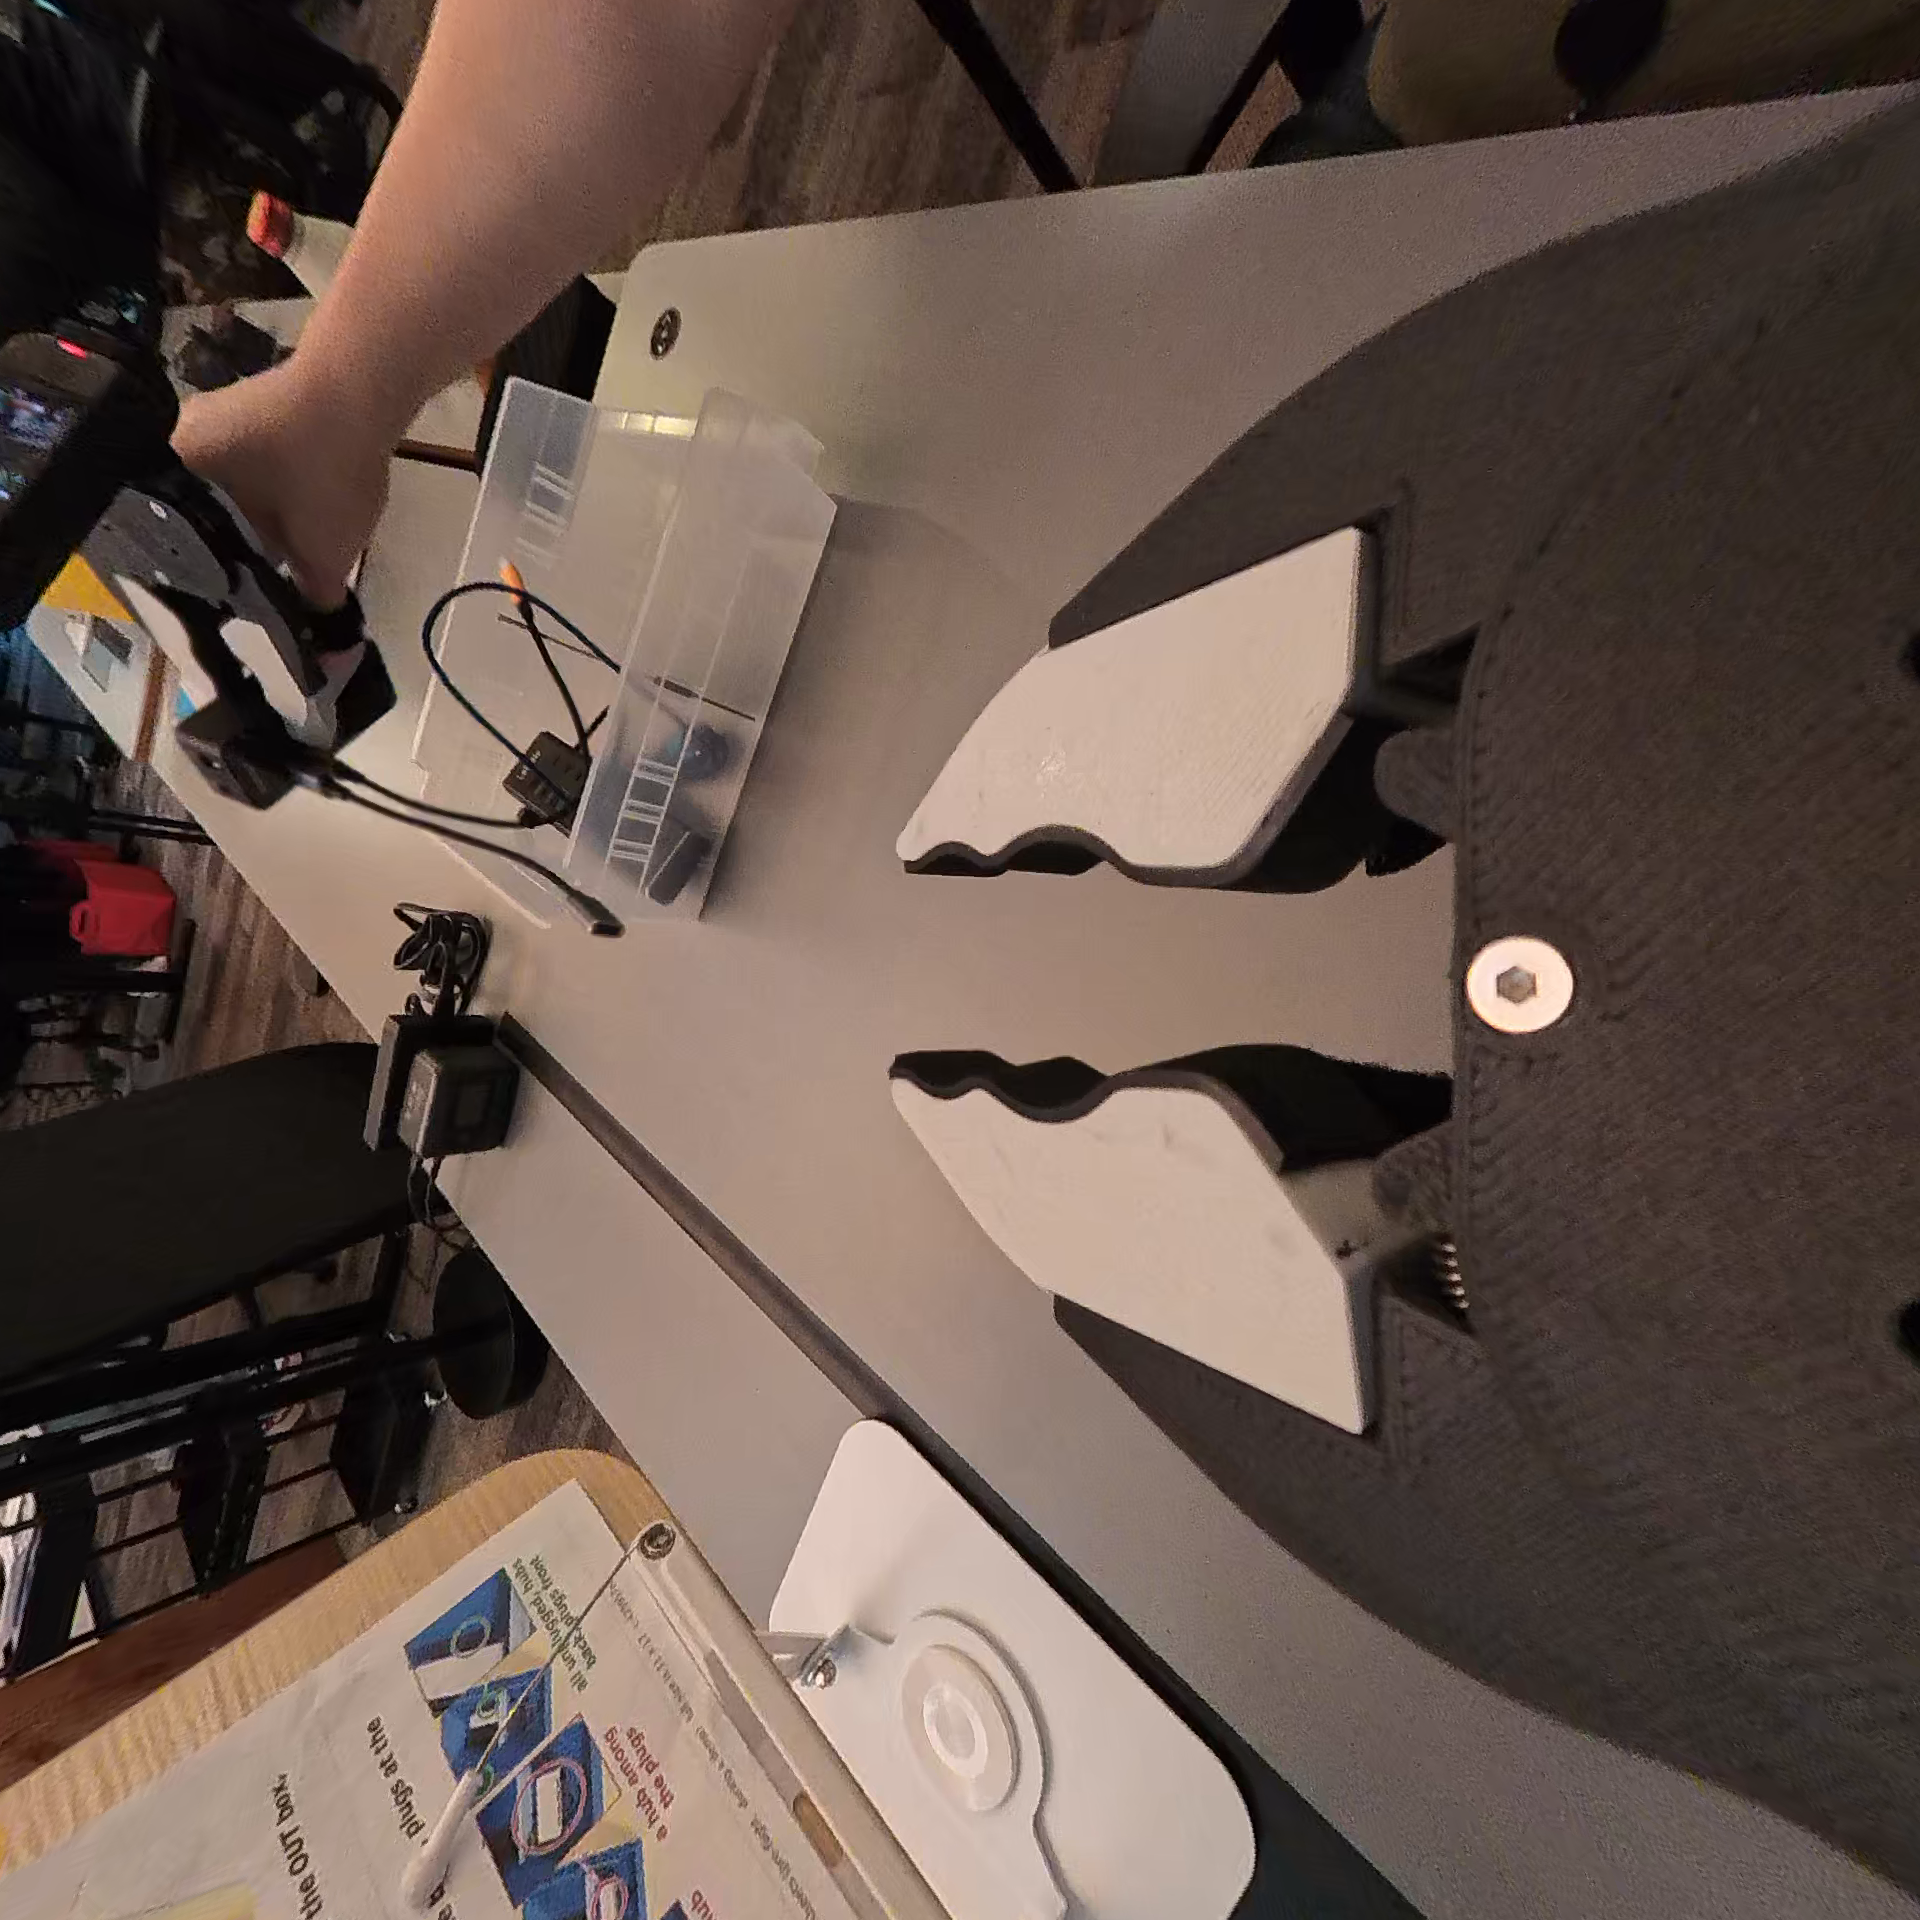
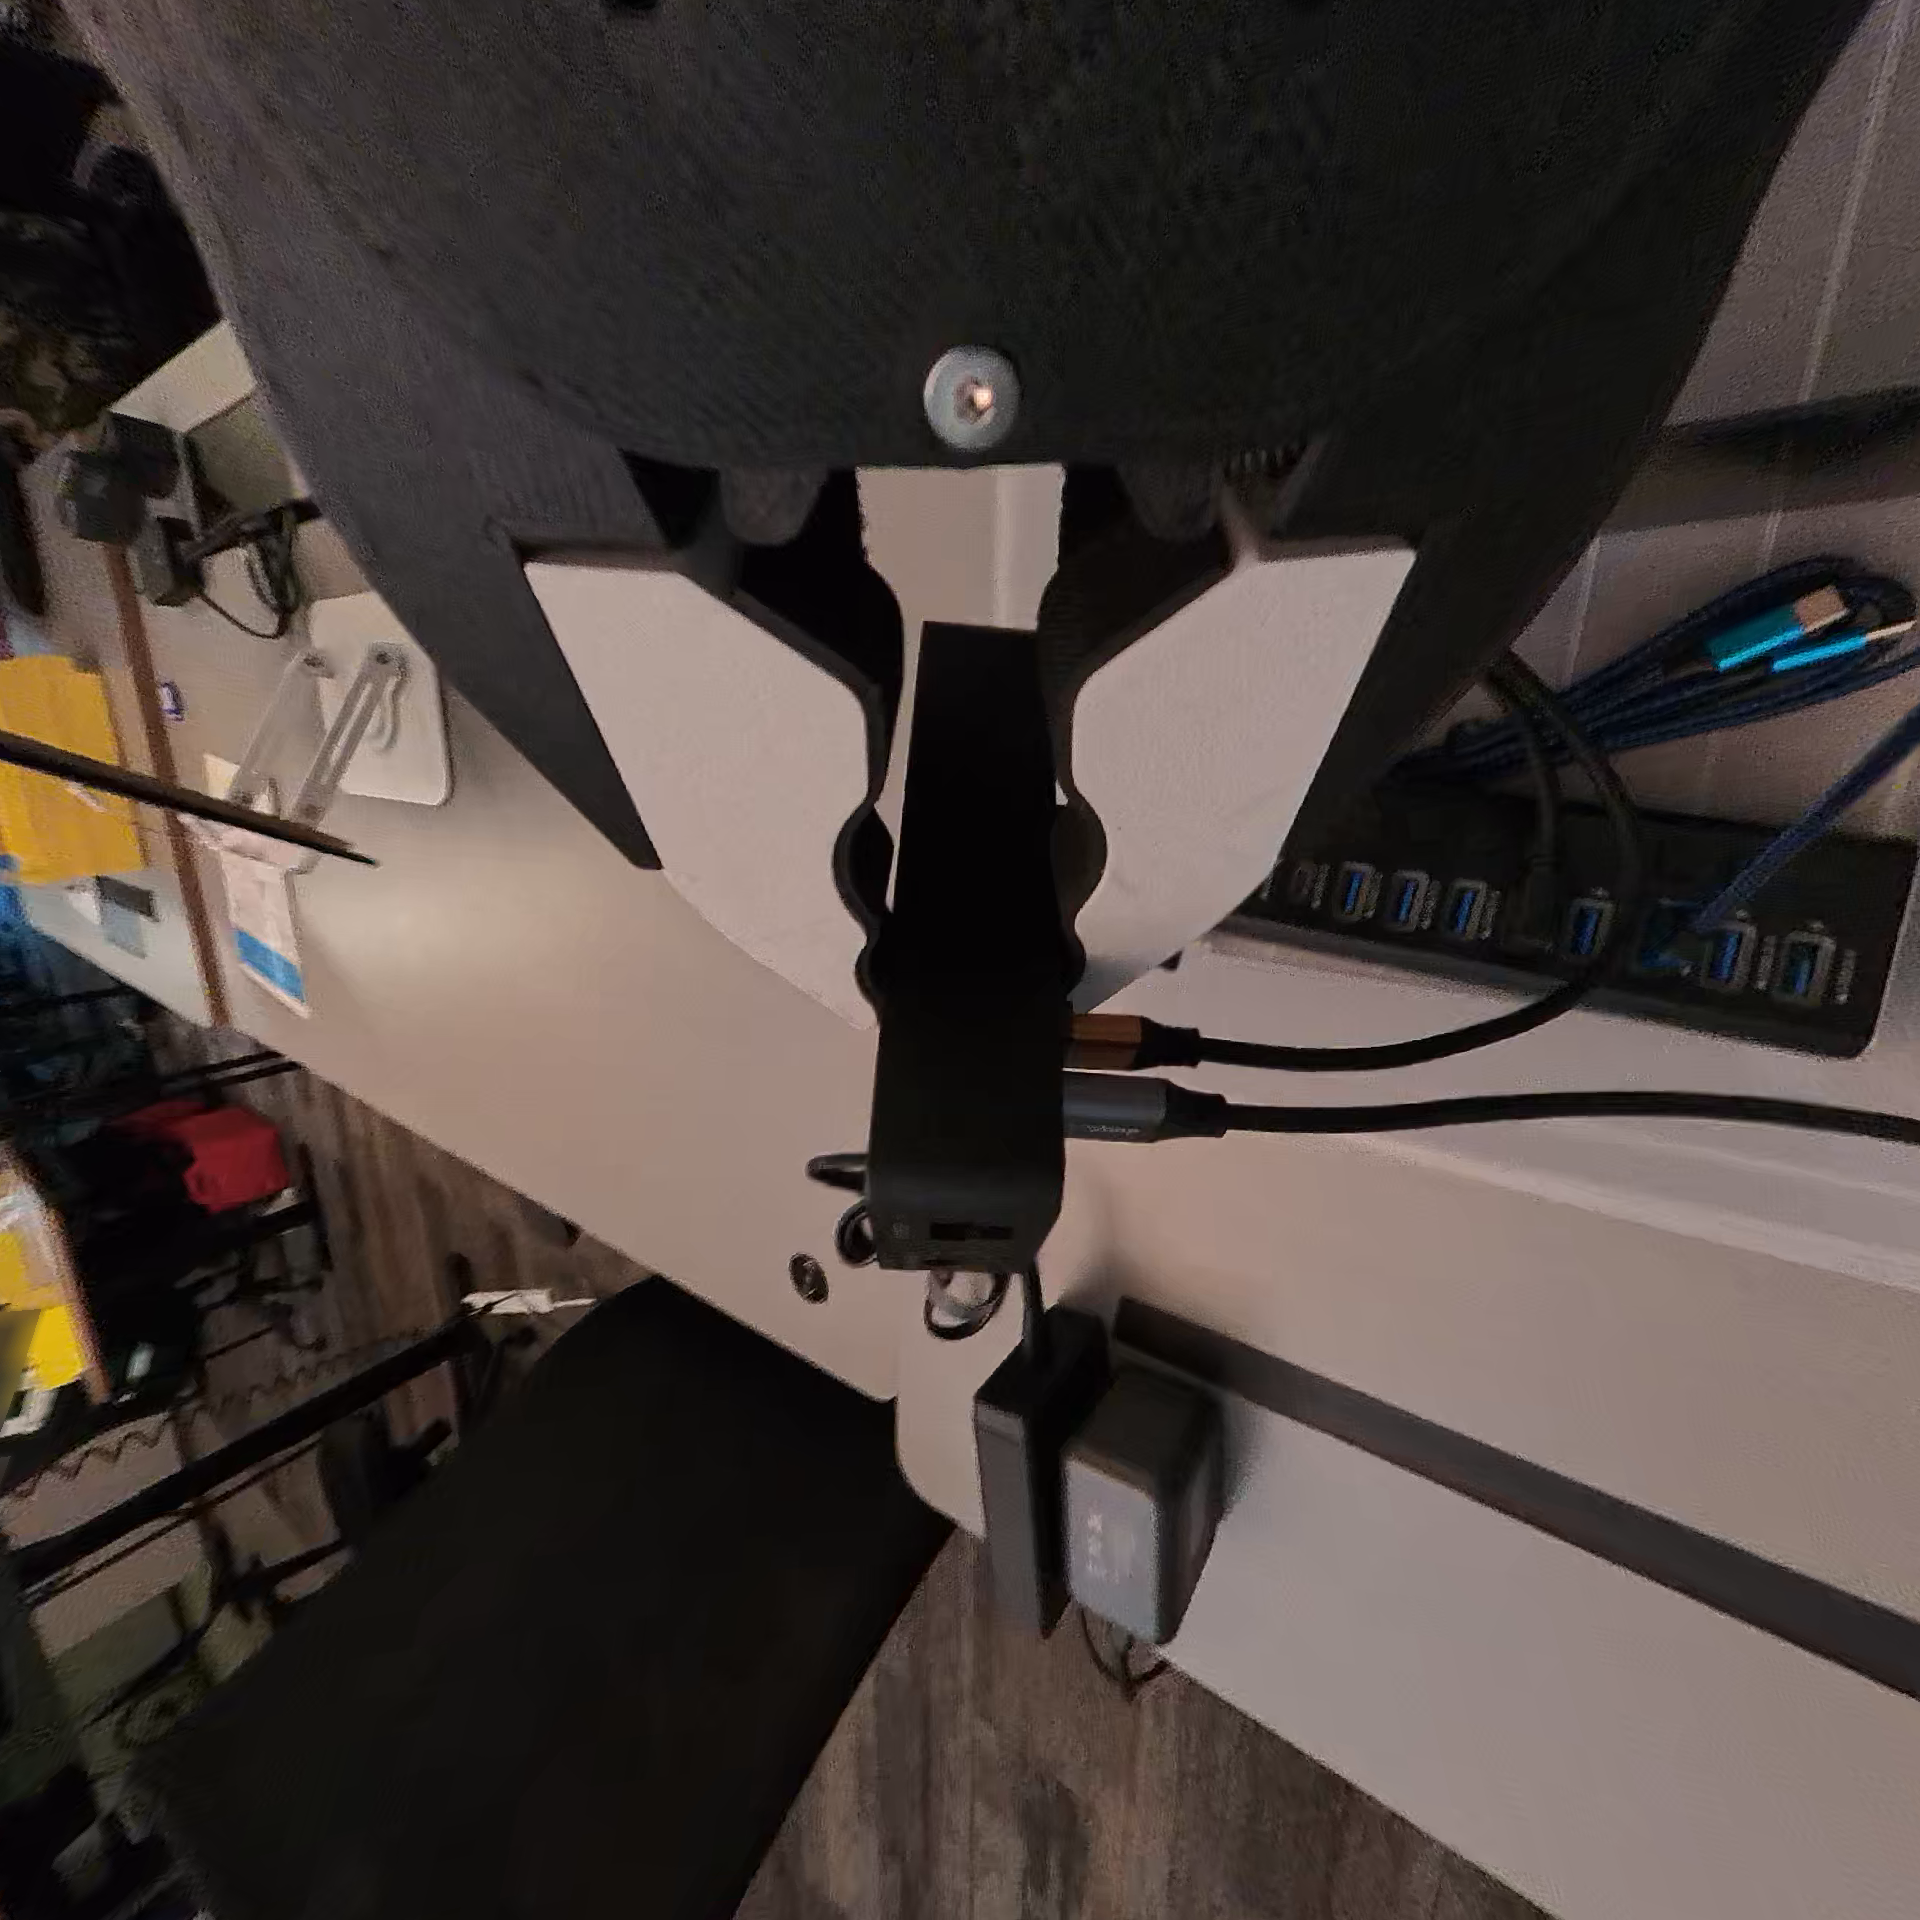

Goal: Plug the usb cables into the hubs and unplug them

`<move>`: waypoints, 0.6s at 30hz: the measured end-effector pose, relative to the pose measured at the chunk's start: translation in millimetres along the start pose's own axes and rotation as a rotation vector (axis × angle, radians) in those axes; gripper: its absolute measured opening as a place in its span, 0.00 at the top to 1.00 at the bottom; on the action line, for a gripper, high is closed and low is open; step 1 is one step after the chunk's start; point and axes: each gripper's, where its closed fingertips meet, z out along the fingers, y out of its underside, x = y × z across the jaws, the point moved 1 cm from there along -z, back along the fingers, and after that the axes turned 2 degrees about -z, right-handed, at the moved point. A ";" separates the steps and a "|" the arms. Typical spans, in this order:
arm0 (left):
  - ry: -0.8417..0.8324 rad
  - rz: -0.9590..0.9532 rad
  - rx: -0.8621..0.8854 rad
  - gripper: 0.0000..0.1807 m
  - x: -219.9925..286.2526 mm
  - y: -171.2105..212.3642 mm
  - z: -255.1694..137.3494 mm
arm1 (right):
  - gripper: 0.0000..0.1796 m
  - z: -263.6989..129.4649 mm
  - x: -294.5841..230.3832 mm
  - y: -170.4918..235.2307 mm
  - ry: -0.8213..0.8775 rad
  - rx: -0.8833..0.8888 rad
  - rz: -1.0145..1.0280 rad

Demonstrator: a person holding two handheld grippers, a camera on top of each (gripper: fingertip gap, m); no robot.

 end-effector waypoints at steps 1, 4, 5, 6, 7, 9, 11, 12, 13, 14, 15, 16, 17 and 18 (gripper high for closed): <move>0.007 -0.009 0.015 0.83 -0.1 -1.8 -1.9 | 0.85 -1.8 3.2 -4.7 0.031 0.005 -0.020; 0.018 -0.038 0.063 0.84 -1.7 -7.8 -10.6 | 0.85 -4.4 -6.6 -21.9 0.003 0.072 -0.261; 0.025 -0.042 0.079 0.84 -1.3 -10.1 -14.2 | 0.85 -2.9 -13.4 -22.7 -0.012 0.082 -0.383; 0.035 -0.044 0.095 0.84 -0.5 -12.3 -17.8 | 0.84 -0.1 -14.9 -19.2 0.003 0.035 -0.445; 0.042 -0.045 0.110 0.84 0.1 -14.2 -21.4 | 0.85 3.2 -18.9 -13.9 -0.009 -0.016 -0.492; 0.045 -0.049 0.139 0.84 0.1 -17.8 -28.2 | 0.84 11.6 -29.5 0.4 -0.070 -0.102 -0.529; 0.055 -0.053 0.168 0.84 1.2 -21.3 -33.8 | 0.84 19.0 -39.8 17.7 -0.143 -0.180 -0.529; 0.064 -0.056 0.183 0.85 2.3 -23.2 -36.2 | 0.84 22.4 -46.1 26.5 -0.185 -0.206 -0.530; 0.076 -0.059 0.198 0.85 3.8 -25.2 -38.3 | 0.84 25.4 -51.3 34.5 -0.219 -0.223 -0.526; 0.089 -0.061 0.213 0.85 5.4 -27.3 -40.1 | 0.84 28.3 -54.5 41.2 -0.242 -0.241 -0.503; 0.100 -0.062 0.226 0.85 6.8 -29.2 -41.7 | 0.84 31.2 -57.9 45.8 -0.265 -0.249 -0.468; 0.108 -0.063 0.237 0.85 8.0 -30.8 -43.1 | 0.84 33.7 -62.3 47.5 -0.294 -0.233 -0.436; 0.113 -0.063 0.243 0.85 8.6 -31.7 -44.5 | 0.84 36.4 -64.9 50.8 -0.312 -0.231 -0.408; 0.117 -0.063 0.246 0.85 9.1 -32.0 -45.9 | 0.83 39.0 -67.7 54.6 -0.332 -0.238 -0.381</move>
